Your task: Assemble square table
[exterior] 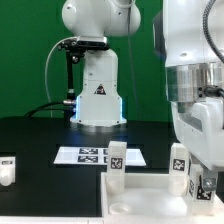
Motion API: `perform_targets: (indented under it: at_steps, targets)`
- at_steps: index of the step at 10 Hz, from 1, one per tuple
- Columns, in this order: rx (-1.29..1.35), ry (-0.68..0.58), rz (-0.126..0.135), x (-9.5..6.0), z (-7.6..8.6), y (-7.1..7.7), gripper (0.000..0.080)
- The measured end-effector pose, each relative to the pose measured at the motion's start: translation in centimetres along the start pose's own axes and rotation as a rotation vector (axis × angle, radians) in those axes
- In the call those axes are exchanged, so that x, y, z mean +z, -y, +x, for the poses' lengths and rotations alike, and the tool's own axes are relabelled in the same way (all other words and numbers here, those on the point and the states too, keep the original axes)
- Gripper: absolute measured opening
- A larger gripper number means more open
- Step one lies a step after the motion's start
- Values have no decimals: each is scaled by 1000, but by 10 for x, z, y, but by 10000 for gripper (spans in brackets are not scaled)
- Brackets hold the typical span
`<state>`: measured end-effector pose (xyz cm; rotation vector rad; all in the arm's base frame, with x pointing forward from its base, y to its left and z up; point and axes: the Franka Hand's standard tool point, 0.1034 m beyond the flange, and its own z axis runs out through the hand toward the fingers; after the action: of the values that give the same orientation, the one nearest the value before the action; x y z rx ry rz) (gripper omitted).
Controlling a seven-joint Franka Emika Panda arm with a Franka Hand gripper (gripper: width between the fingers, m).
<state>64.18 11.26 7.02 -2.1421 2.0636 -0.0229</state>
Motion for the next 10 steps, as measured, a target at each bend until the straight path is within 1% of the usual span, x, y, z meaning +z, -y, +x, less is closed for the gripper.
perform_targets:
  at_steps: [1, 2, 3, 4, 6, 7, 8, 9, 10]
  targets:
    - [-206, -11, 29, 0, 2, 2, 368]
    - [-375, -15, 31, 1, 1, -2, 501]
    - [-490, -14, 23, 2, -2, -4, 617]
    - [-546, -15, 23, 2, -2, -4, 617]
    - [-692, -20, 20, 3, 0, -4, 648]
    - [-855, -26, 12, 4, 1, -6, 648]
    - [-1068, -25, -7, 9, 1, -10, 648]
    - [-1246, -11, -57, 12, 1, -16, 648]
    - [-1300, -28, -66, 11, -2, -14, 648]
